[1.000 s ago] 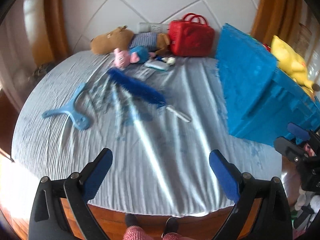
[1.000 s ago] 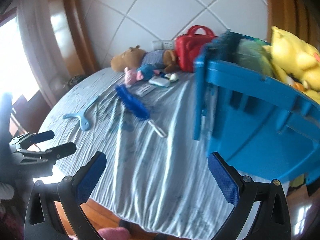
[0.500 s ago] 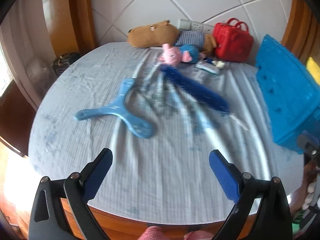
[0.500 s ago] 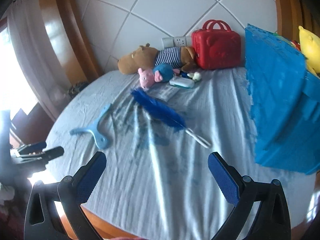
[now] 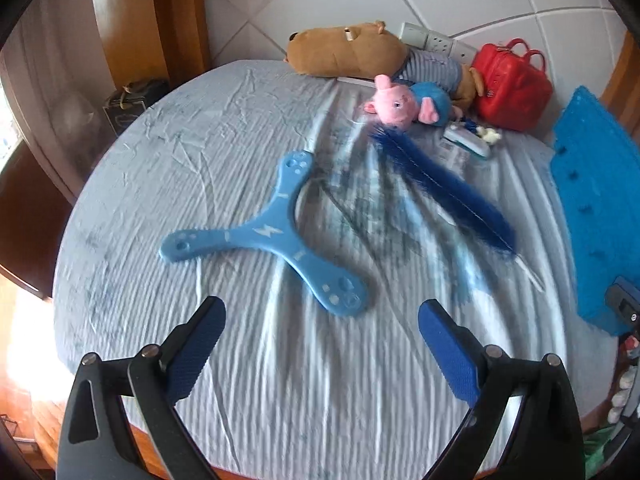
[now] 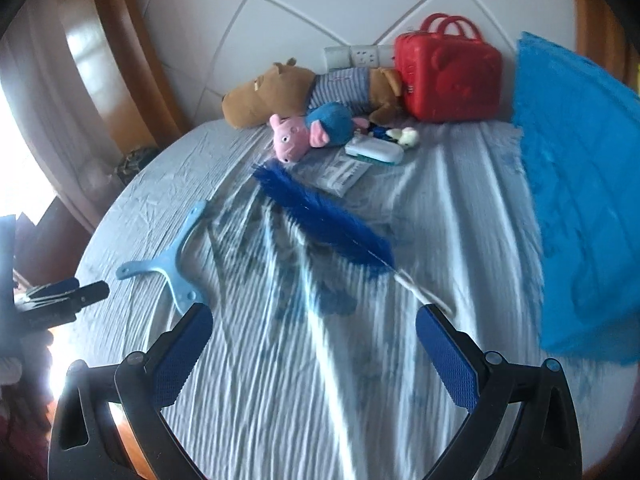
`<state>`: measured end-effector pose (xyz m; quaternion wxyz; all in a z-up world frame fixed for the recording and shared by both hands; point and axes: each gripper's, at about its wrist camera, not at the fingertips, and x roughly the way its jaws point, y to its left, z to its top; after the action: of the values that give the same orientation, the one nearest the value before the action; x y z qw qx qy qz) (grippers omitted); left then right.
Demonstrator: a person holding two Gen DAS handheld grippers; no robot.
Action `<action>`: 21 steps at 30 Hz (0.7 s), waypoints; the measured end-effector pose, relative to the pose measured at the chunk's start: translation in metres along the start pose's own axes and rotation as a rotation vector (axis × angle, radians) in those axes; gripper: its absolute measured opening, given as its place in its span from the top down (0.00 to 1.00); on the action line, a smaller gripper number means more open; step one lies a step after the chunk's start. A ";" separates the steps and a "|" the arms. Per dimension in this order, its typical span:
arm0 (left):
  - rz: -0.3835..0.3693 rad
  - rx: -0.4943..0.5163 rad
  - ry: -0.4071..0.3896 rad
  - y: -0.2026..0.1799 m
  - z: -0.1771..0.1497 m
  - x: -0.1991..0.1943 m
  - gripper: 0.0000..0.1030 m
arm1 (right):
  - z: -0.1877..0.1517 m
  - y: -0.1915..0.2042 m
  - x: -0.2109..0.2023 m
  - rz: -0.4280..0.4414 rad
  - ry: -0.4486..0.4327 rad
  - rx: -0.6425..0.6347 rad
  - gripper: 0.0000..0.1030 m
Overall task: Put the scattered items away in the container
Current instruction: 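Move both tools back toward the blue boomerang toy on the bed, then close the left gripper on the blue boomerang while the right gripper grasps the blue feather duster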
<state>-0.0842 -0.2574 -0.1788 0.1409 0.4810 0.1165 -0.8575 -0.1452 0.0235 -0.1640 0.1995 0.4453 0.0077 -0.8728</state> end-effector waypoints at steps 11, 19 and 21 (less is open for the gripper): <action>0.126 -0.164 0.105 0.056 0.017 0.069 0.04 | 0.046 0.006 0.099 0.059 0.132 -0.068 0.01; 0.099 -0.260 0.184 0.047 0.022 0.129 0.08 | 0.055 0.017 0.152 0.027 0.227 -0.116 0.33; 0.102 -0.284 0.207 0.040 0.023 0.143 0.11 | 0.058 0.015 0.165 0.028 0.243 -0.139 0.35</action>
<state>-0.1588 -0.3210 -0.2922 0.2383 0.5472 0.2258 -0.7700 -0.2712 -0.0577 -0.2549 0.2395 0.5331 0.0860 -0.8069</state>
